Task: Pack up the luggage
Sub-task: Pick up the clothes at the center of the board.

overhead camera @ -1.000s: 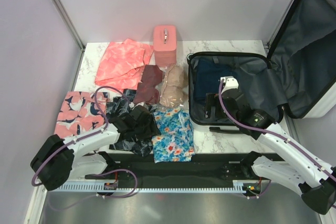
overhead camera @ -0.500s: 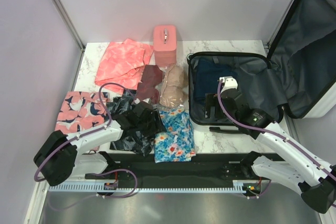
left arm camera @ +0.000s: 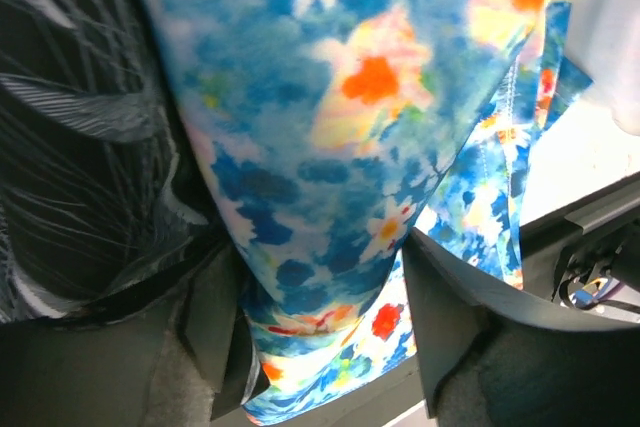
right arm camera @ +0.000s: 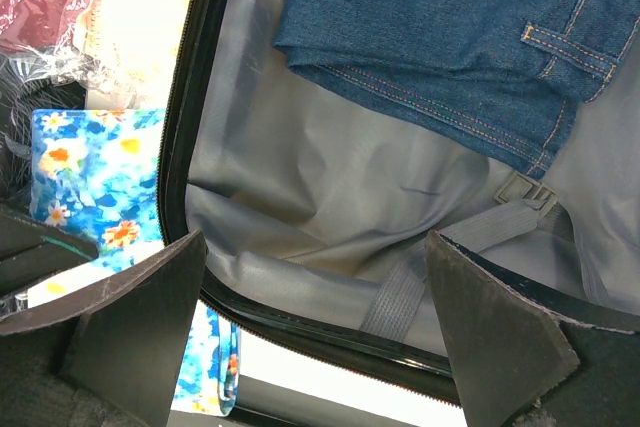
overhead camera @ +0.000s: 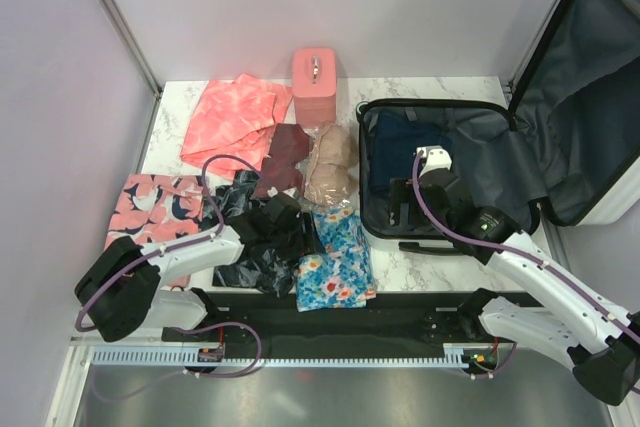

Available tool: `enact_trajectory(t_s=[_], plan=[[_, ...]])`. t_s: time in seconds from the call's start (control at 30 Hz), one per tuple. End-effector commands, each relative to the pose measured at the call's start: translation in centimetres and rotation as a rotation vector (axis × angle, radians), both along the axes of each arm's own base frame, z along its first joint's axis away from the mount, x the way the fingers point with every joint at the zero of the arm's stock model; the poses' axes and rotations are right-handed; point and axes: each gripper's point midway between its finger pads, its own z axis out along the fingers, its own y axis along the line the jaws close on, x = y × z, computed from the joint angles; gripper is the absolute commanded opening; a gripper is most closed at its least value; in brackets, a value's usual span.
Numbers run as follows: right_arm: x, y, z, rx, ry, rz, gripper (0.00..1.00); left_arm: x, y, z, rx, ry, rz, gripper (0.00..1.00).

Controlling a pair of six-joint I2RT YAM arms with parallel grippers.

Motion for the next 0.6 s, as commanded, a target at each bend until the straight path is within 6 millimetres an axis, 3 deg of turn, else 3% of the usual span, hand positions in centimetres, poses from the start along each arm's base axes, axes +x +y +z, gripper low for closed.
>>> enact_trajectory(t_s=[0.0, 0.1, 0.17, 0.3, 0.57], plan=[[0.2, 0.3, 0.5, 0.006, -0.012, 0.001, 0.98, 1.0, -2.3, 1.9, -0.071, -0.064, -0.056, 0.72], [0.3, 0.4, 0.6, 0.008, -0.014, 0.001, 0.98, 0.7, -0.4, 0.4, 0.040, -0.013, 0.000, 0.84], [0.3, 0.4, 0.7, 0.008, -0.016, 0.001, 0.98, 1.0, 0.1, 1.0, 0.060, -0.031, 0.019, 0.89], [0.2, 0.3, 0.6, 0.006, -0.015, 0.000, 0.98, 1.1, 1.1, 2.5, 0.031, -0.102, 0.046, 0.93], [0.3, 0.6, 0.5, 0.016, -0.017, 0.003, 0.98, -0.3, 4.0, 0.2, 0.083, -0.071, 0.112, 0.96]])
